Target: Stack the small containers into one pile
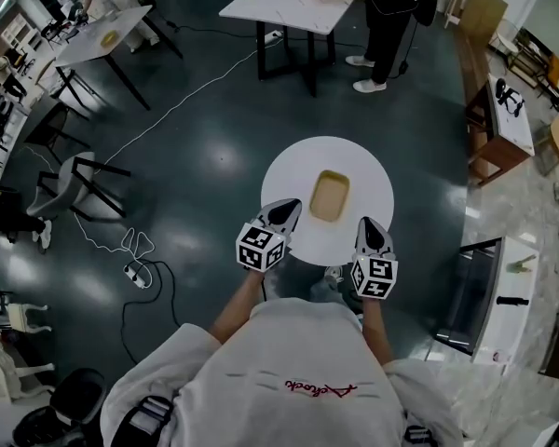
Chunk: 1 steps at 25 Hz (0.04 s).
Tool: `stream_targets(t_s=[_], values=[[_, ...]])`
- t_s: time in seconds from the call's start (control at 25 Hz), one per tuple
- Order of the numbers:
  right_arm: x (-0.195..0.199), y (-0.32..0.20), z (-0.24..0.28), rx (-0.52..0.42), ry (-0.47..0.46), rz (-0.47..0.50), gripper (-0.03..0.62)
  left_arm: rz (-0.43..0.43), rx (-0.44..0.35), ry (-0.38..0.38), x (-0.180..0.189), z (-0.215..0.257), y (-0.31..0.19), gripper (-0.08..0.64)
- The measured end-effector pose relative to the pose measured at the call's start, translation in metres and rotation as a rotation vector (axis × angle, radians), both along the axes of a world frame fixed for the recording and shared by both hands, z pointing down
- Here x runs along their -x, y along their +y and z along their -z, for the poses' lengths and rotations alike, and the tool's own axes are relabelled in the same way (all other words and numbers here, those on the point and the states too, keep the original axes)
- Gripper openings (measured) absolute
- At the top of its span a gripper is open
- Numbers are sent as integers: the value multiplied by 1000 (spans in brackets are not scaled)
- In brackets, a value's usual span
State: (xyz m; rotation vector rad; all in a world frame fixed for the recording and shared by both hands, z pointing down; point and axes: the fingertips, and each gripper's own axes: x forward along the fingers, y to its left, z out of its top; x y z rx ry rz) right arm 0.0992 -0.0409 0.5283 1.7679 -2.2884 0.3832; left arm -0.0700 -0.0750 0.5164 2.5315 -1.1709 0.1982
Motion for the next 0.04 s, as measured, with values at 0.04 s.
stream_targets(t_s=[0.04], values=[[1, 1, -1, 3, 0, 1, 20, 0, 2, 0, 0, -1, 1, 11]])
